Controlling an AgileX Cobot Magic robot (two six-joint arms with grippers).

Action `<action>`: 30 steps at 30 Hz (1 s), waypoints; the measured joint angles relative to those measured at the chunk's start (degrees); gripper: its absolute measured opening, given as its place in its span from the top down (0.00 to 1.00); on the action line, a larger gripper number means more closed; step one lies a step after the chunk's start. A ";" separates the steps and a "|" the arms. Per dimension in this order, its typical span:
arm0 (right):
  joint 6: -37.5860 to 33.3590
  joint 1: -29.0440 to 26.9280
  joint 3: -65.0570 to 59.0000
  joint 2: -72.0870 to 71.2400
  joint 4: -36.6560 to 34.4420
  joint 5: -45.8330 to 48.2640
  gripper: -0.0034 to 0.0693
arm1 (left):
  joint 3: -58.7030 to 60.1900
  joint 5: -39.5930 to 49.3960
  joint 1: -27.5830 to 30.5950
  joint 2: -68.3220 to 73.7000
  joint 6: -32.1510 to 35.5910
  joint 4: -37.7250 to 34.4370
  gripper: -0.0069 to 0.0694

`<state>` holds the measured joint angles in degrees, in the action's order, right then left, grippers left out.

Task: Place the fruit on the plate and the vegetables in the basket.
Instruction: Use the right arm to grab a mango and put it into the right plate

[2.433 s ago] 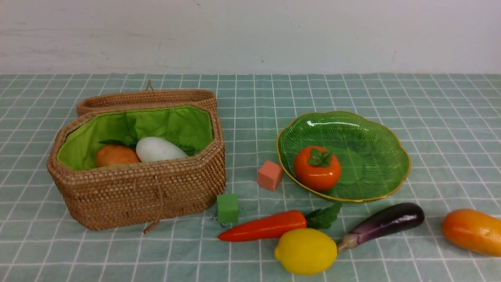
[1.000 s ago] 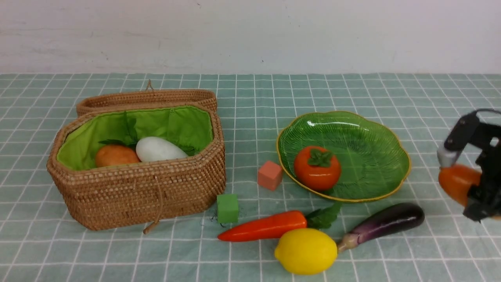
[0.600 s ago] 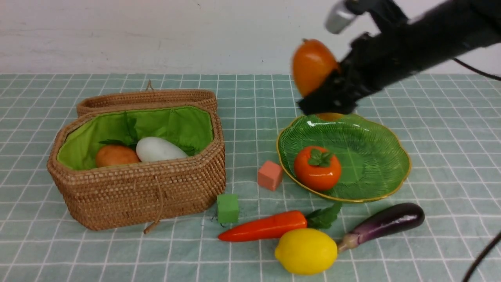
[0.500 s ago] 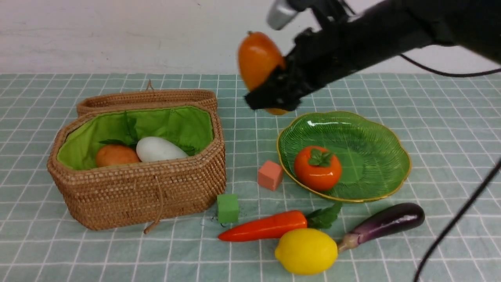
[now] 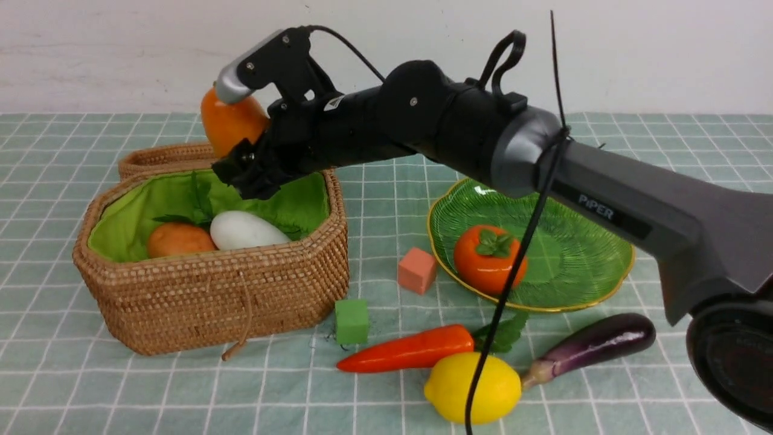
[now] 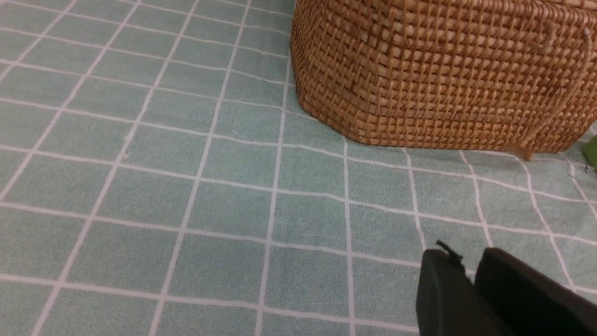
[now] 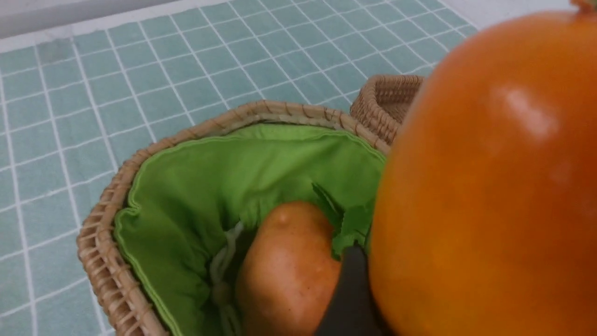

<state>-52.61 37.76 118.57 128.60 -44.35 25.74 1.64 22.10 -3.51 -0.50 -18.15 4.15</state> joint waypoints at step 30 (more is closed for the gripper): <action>21.68 -31.01 -9.59 -2.87 22.85 30.83 0.16 | 0.00 0.00 0.00 0.00 0.00 0.02 0.76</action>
<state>-30.92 6.76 108.98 125.73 -21.50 56.57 1.64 22.10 -3.51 -0.50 -18.15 4.16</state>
